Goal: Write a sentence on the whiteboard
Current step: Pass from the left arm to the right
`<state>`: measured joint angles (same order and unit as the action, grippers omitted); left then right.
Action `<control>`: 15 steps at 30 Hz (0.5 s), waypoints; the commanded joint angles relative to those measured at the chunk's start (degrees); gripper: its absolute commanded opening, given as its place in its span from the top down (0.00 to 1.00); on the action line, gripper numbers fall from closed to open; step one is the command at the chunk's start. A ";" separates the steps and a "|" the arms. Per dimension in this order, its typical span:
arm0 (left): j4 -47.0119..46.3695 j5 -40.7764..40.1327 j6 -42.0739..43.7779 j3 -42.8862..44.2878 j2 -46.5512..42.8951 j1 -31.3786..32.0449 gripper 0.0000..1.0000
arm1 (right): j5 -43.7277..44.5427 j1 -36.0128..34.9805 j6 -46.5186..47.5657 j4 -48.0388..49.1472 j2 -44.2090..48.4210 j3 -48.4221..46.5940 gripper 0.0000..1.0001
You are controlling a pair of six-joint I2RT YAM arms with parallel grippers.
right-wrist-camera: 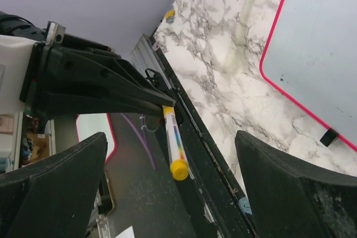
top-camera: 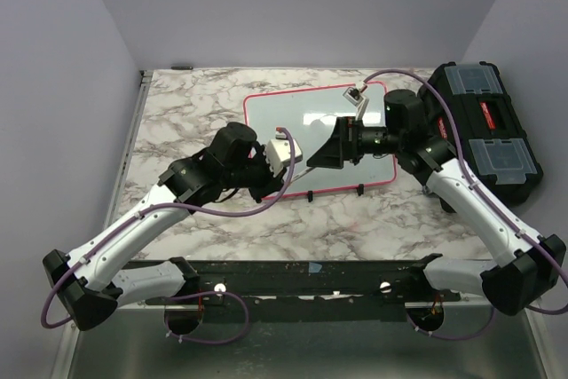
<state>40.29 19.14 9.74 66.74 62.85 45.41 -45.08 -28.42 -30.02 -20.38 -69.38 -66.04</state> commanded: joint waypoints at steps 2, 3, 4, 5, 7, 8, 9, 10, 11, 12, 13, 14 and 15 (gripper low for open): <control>-1.93 1.79 2.10 -1.95 -2.42 1.91 1.00 | -3.39 -0.36 3.27 -7.47 -2.72 -2.67 0.02; -2.00 1.78 2.21 -2.07 -2.47 2.17 1.00 | -3.71 -0.40 3.03 -7.48 -3.10 -2.93 0.03; -2.06 1.71 2.30 -2.14 -2.54 2.31 1.00 | -4.10 -0.63 2.89 -7.52 -3.53 -3.18 0.03; -1.98 1.79 2.43 -2.16 -2.55 2.53 1.00 | -4.54 -0.94 2.83 -7.57 -3.98 -3.54 0.04; -2.06 1.76 2.56 -2.29 -2.61 2.84 1.00 | -4.97 -1.78 2.49 -7.57 -4.72 -4.07 0.06; -2.06 1.63 2.57 -2.38 -2.64 2.93 1.00 | -5.08 -2.42 2.37 -7.57 -5.02 -4.26 0.08; -2.15 1.48 2.57 -2.40 -2.70 3.02 1.00 | -5.10 -2.94 2.34 -7.76 -5.45 -4.48 0.10; -2.23 1.42 2.49 -2.53 -2.69 3.10 1.00 | -5.10 -3.65 2.30 -8.14 -5.85 -4.68 0.12; -2.15 1.42 2.44 -2.41 -2.62 3.15 1.00 | -5.25 -4.18 2.42 -8.51 -6.37 -4.86 0.14; -2.15 1.47 2.40 -2.45 -2.69 3.19 1.00 | -5.41 -4.77 2.48 -9.04 -6.76 -4.99 0.17; -2.24 1.25 2.39 -2.53 -2.78 3.35 1.00 | -5.38 -5.20 2.82 -9.74 -7.17 -5.29 0.19; -2.36 0.78 2.39 -2.64 -2.89 3.45 1.00 | -5.45 -5.68 2.96 -10.14 -7.42 -5.45 0.22; -2.54 0.49 2.38 -2.83 -3.04 3.63 1.00 | -5.53 -6.05 2.98 -10.29 -7.49 -5.50 0.23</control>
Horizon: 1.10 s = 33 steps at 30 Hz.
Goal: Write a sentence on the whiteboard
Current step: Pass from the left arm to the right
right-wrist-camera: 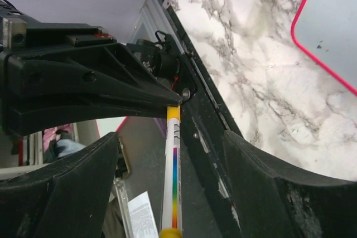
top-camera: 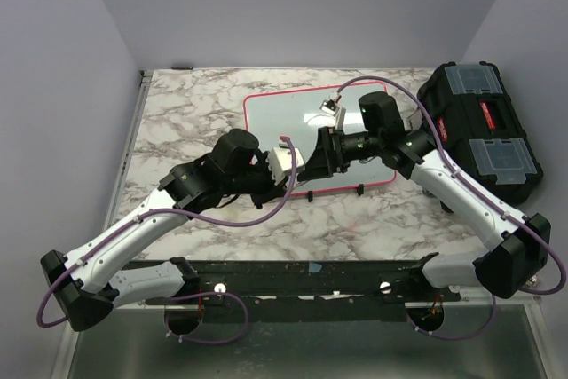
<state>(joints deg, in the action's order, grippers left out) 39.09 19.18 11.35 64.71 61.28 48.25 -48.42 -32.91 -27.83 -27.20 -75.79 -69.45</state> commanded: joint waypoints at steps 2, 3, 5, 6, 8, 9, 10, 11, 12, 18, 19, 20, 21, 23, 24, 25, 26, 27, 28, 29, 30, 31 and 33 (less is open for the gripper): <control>-1.47 0.08 0.77 -0.98 -1.85 1.04 1.00 | -2.19 -1.89 0.71 -3.57 -1.16 -2.09 0.24; -1.54 0.03 0.75 -1.12 -2.02 1.14 1.00 | -2.20 -1.90 0.49 -3.48 -1.03 -2.02 0.24; -1.73 -0.34 0.85 -1.47 -2.46 1.31 1.00 | -2.27 -1.99 0.15 -3.15 -0.86 -1.83 0.24; -1.80 -0.47 0.90 -1.59 -2.63 1.32 1.00 | -2.37 -2.07 -0.06 -2.91 -0.85 -1.70 0.24; -1.86 -0.44 0.93 -1.76 -2.85 1.49 1.00 | -2.44 -2.38 -0.31 -2.79 -0.85 -1.65 0.24; -1.83 -0.41 1.02 -1.82 -2.83 1.63 1.00 | -2.46 -2.50 -0.24 -2.77 -0.94 -1.65 0.25; -1.83 -0.26 1.19 -1.91 -2.83 1.73 1.00 | -2.44 -2.68 -0.21 -2.89 -1.00 -1.65 0.25; -1.78 -0.26 1.29 -1.92 -2.81 1.90 1.00 | -2.53 -2.84 -0.08 -3.03 -1.04 -1.65 0.26; -1.74 -0.20 1.37 -1.90 -2.83 2.01 1.00 | -2.70 -2.95 0.07 -3.24 -1.19 -1.81 0.27; -1.65 -0.15 1.91 -2.13 -3.09 2.38 1.00 | -3.73 -3.46 2.37 -6.33 -1.98 -2.92 0.39; -1.65 -0.19 2.01 -2.22 -3.13 2.42 1.00 | -3.85 -3.54 2.64 -6.74 -2.12 -3.12 0.41; -1.65 -0.18 2.07 -2.30 -3.18 2.46 1.00 | -3.72 -3.72 2.90 -7.25 -2.29 -3.38 0.44; -1.66 -0.19 2.09 -2.36 -3.14 2.54 1.00 | -3.53 -3.72 3.25 -7.84 -2.53 -3.71 0.45; -1.57 -0.27 2.18 -2.48 -3.18 2.72 1.00 | -3.19 -3.83 3.94 -9.31 -3.16 -4.51 0.47; -1.50 -0.41 2.27 -2.48 -3.09 2.82 1.00 | -3.14 -3.90 4.31 -9.88 -3.38 -4.87 0.47; -1.39 -0.51 2.36 -2.48 -3.01 2.90 1.00 | -3.10 -3.92 4.63 -10.29 -3.61 -5.15 0.47; -1.31 -0.76 2.36 -2.48 -3.02 3.03 1.00 | -2.97 -4.01 4.68 -10.49 -3.73 -5.37 0.48; -1.23 -1.10 2.42 -2.59 -3.00 3.14 1.00 | -2.93 -4.09 4.85 -10.67 -3.75 -5.50 0.48; -1.21 -1.22 2.51 -2.70 -3.05 3.21 1.00 | -2.94 -4.14 4.96 -10.89 -3.80 -5.67 0.49; -1.21 -1.38 2.60 -2.71 -3.10 3.25 1.00 | -2.90 -4.17 5.10 -11.13 -3.84 -5.89 0.50; -1.21 -1.44 2.60 -2.75 -3.13 3.26 1.00 | -2.76 -4.27 5.57 -11.69 -3.93 -6.18 0.51; -1.21 -1.66 2.62 -2.74 -3.29 3.25 1.00 | -2.46 -4.36 6.00 -12.50 -4.00 -6.58 0.52; -1.34 -2.01 2.65 -2.80 -3.45 3.35 1.00 | -1.84 -4.45 6.43 -13.34 -3.93 -6.85 0.54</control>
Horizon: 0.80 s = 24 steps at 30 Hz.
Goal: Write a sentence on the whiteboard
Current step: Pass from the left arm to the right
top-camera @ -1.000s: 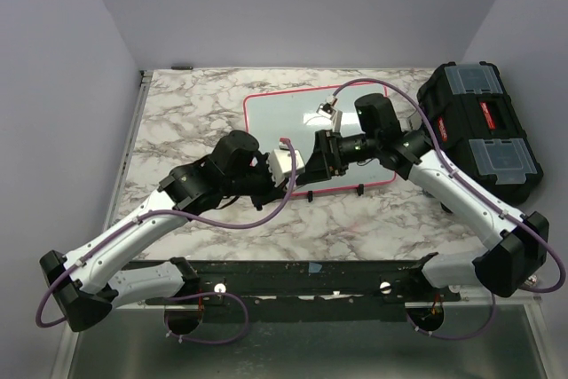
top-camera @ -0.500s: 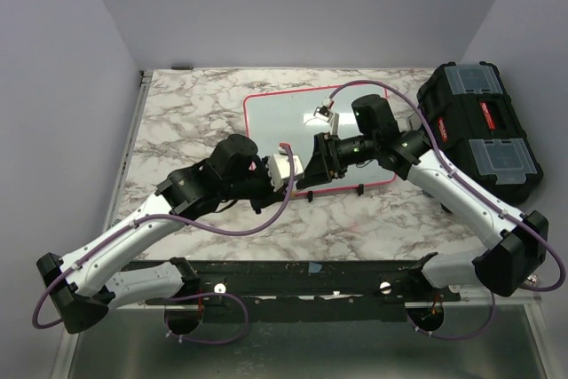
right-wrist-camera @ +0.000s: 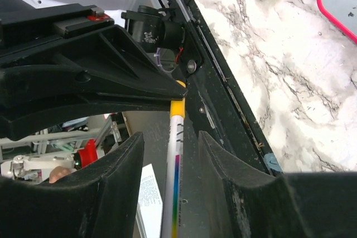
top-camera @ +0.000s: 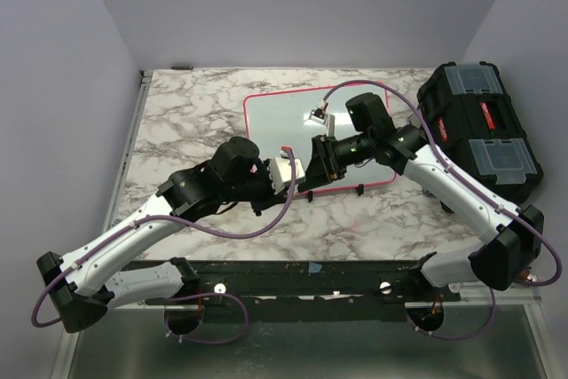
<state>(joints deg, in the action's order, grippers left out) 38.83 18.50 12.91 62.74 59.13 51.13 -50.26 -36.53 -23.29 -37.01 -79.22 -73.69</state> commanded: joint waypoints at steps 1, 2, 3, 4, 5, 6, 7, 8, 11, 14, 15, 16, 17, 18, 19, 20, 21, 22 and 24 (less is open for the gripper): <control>-1.04 -1.44 1.10 -0.93 -1.38 0.46 1.00 | 0.11 -0.90 2.01 -3.83 -0.45 -2.68 0.54; -1.08 -1.45 1.17 -0.92 -1.47 0.46 1.00 | 0.09 -0.95 1.96 -3.85 -0.41 -2.69 0.55; -1.12 -1.43 1.17 -0.96 -1.55 0.48 1.00 | 0.14 -1.04 1.96 -3.85 -0.34 -2.62 0.56; -1.13 -1.45 1.24 -1.01 -1.59 0.46 1.00 | 0.01 -1.13 1.99 -3.94 -0.32 -2.60 0.57; -1.12 -1.48 1.24 -1.10 -1.57 0.46 1.00 | 0.04 -1.21 1.97 -3.86 -0.24 -2.51 0.60; -1.08 -1.58 1.25 -0.97 -1.48 0.50 1.00 | 0.14 -1.33 1.97 -3.93 -0.32 -2.57 0.62; -1.04 -1.70 1.24 -0.96 -1.43 0.46 1.00 | 0.39 -1.46 1.93 -4.23 -0.39 -2.67 0.63; -0.99 -1.74 1.24 -0.96 -1.42 0.46 1.00 | 0.59 -1.59 2.13 -4.44 -0.49 -2.83 0.65; -0.86 -1.81 1.24 -0.87 -1.30 0.50 1.00 | 0.99 -1.95 2.24 -4.91 -0.58 -3.02 0.66; -0.86 -1.74 1.24 -0.82 -1.21 0.55 1.00 | 1.30 -2.18 2.14 -4.75 -0.58 -2.84 0.66; -0.93 -1.78 1.24 -0.86 -1.24 0.55 1.00 | 1.38 -2.27 2.03 -4.58 -0.58 -2.81 0.66; -0.86 -1.80 1.24 -0.87 -1.22 0.63 1.00 | 1.44 -2.31 1.99 -4.41 -0.63 -2.77 0.67; -0.86 -1.80 1.24 -0.87 -1.26 0.63 1.00 | 1.75 -2.35 1.86 -4.32 -0.67 -2.76 0.67; -0.86 -1.80 1.24 -0.87 -1.31 0.68 1.00 | 2.16 -2.48 1.83 -4.26 -0.67 -2.85 0.68; -0.86 -1.80 1.24 -0.95 -1.36 0.72 1.00 | 2.63 -2.53 1.68 -4.06 -0.67 -2.78 0.68; -0.86 -1.80 1.24 -0.95 -1.31 0.72 1.00 | 2.99 -2.60 1.43 -3.74 -0.67 -2.73 0.69; -0.86 -1.78 1.24 -1.00 -1.30 0.77 1.00 | 3.34 -2.58 1.23 -3.46 -0.59 -2.73 0.70; -0.86 -1.78 1.24 -0.95 -1.30 0.81 1.00 | 3.41 -2.58 0.93 -2.97 -0.51 -2.65 0.71; -0.86 -1.80 1.24 -0.96 -1.31 0.82 1.00 | 3.37 -2.58 0.29 -2.16 -0.41 -2.35 0.73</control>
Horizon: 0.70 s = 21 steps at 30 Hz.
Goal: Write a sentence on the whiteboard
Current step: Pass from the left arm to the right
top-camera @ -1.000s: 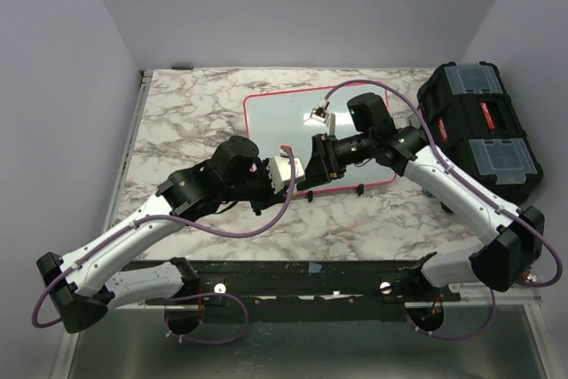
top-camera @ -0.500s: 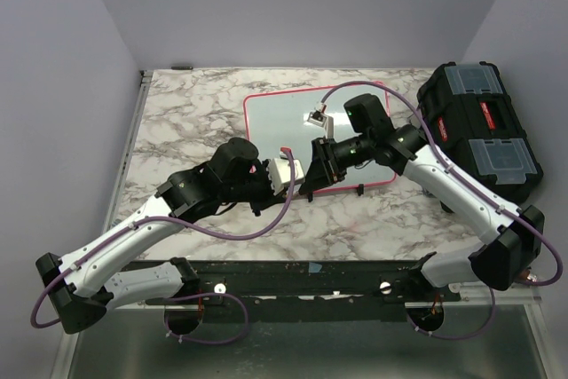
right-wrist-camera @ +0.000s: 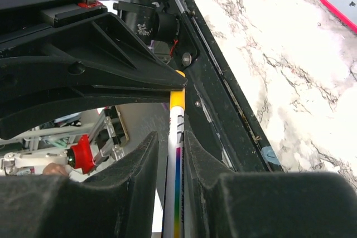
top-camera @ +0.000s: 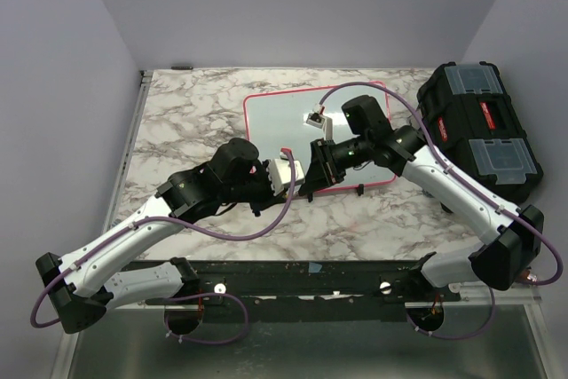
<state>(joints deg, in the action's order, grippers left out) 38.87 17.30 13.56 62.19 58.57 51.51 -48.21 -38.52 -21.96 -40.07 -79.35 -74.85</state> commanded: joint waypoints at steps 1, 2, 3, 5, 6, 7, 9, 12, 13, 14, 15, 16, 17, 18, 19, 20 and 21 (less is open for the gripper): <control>-0.95 -0.62 0.59 -0.42 -0.73 0.45 1.00 | 1.36 -0.59 -1.25 1.28 -0.20 -1.01 0.73; -0.91 -0.60 0.59 -0.42 -0.74 0.44 1.00 | 1.49 -0.66 -1.36 1.55 -0.19 -0.85 0.74; -0.90 -0.52 0.59 -0.45 -0.76 0.44 1.00 | 1.73 -0.64 -1.50 1.73 -0.19 -0.75 0.75; -0.90 -0.43 0.59 -0.46 -0.74 0.57 1.00 | 2.41 -0.68 -1.89 2.18 -0.19 -0.35 0.76; -0.90 -0.36 0.59 -0.41 -0.78 0.58 1.00 | 2.73 -0.74 -2.07 2.43 -0.19 -0.26 0.76; -0.95 -0.33 0.59 -0.49 -0.81 0.54 1.00 | 3.11 -0.88 -2.24 2.69 -0.19 -0.08 0.76; -0.97 -0.09 0.59 -0.55 -0.95 0.52 1.00 | 4.00 -1.11 -2.64 3.11 -0.11 0.20 0.77; -1.08 -0.07 0.59 -0.59 -1.08 0.53 1.00 | 4.52 -1.29 -3.44 4.28 0.16 0.75 0.77; -1.08 -0.16 0.59 -0.59 -1.09 0.53 1.00 | 4.57 -1.36 -3.52 4.39 0.14 0.82 0.77; -1.08 -0.11 0.59 -0.59 -1.08 0.54 1.00 | 4.61 -1.38 -3.54 4.40 0.16 0.82 0.77; -1.08 -0.16 0.59 -0.66 -1.09 0.53 1.00 | 4.66 -1.47 -3.53 4.39 0.16 0.84 0.77; -1.08 -0.20 0.59 -0.64 -1.02 0.55 1.00 | 4.71 -1.50 -3.50 4.39 0.16 0.85 0.77; -1.10 -0.25 0.57 -0.61 -1.00 0.53 1.00 | 4.62 -1.62 -3.45 4.16 0.12 0.85 0.77; -1.08 -0.33 0.52 -0.63 -1.00 0.53 1.00 | 4.65 -1.73 -3.31 4.01 0.00 0.77 0.77; -1.08 -0.45 0.55 -0.62 -1.00 0.53 1.00 | 4.54 -1.86 -3.04 3.72 -0.14 0.76 0.77; -1.15 -0.66 0.57 -0.62 -1.02 0.57 1.00 | 4.59 -2.05 -2.86 3.37 -0.27 0.71 0.77; -1.23 -0.84 0.42 -0.59 -1.00 0.53 1.00 | 4.61 -2.15 -2.82 3.25 -0.34 0.80 0.77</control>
<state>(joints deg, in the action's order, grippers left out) 39.55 16.95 13.56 61.98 58.39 51.51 -44.38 -39.48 -24.60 -37.71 -79.35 -74.83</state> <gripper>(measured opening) 0.082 0.229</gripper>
